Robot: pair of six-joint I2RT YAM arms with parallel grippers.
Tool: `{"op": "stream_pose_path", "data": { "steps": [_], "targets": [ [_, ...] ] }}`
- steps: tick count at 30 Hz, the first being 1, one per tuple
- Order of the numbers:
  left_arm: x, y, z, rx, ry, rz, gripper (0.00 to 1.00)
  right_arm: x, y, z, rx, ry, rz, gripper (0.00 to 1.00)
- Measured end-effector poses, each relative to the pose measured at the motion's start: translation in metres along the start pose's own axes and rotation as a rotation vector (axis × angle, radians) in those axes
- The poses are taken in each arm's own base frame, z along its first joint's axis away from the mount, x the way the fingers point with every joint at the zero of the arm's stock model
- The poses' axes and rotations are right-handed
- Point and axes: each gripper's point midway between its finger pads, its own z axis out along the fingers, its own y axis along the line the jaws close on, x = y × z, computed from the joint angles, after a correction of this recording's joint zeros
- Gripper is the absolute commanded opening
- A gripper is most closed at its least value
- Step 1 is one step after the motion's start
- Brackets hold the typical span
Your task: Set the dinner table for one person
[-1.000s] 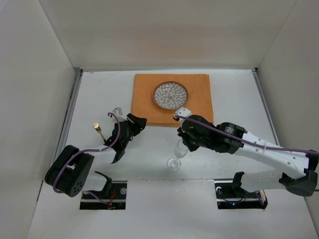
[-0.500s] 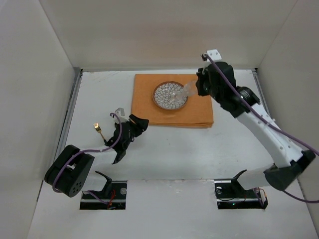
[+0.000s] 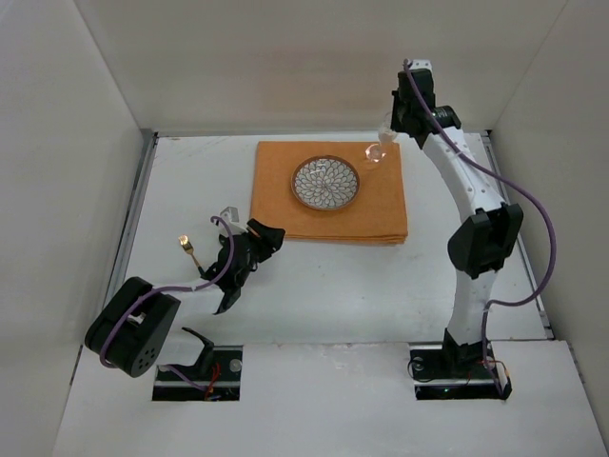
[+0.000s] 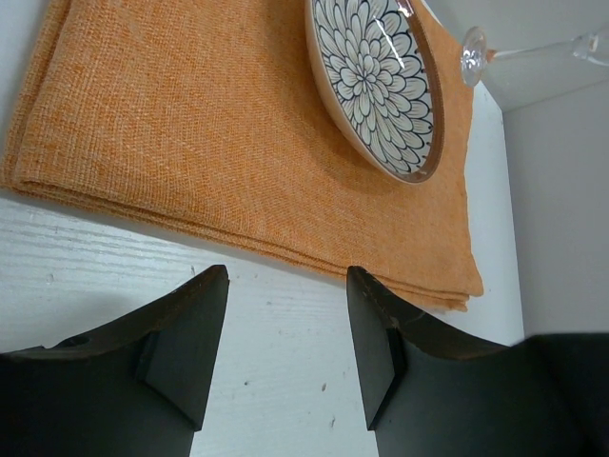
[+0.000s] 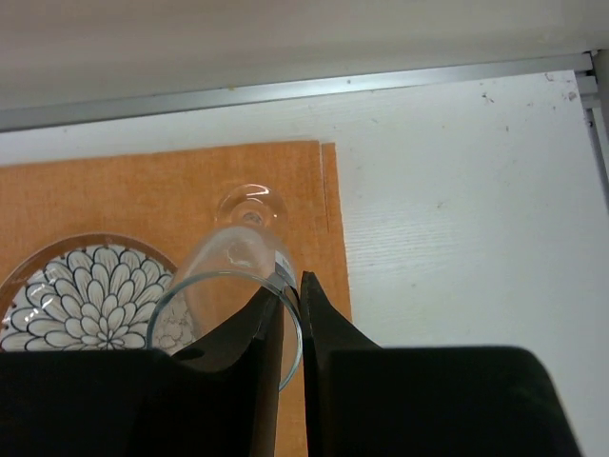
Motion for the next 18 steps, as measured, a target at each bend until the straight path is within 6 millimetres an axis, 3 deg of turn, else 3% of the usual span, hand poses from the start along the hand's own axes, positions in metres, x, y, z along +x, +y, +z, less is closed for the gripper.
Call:
{"op": "stream_pose_path", "data": {
  "steps": [6, 18],
  "targets": [
    [0.000, 0.000, 0.000, 0.000, 0.000, 0.000, 0.50, -0.016, -0.004, 0.015, 0.032, -0.010, -0.013, 0.04],
    [0.003, 0.004, 0.001, -0.011, 0.007, 0.002, 0.50, 0.011, -0.008, 0.021, 0.050, 0.086, -0.084, 0.05]
  ]
}}
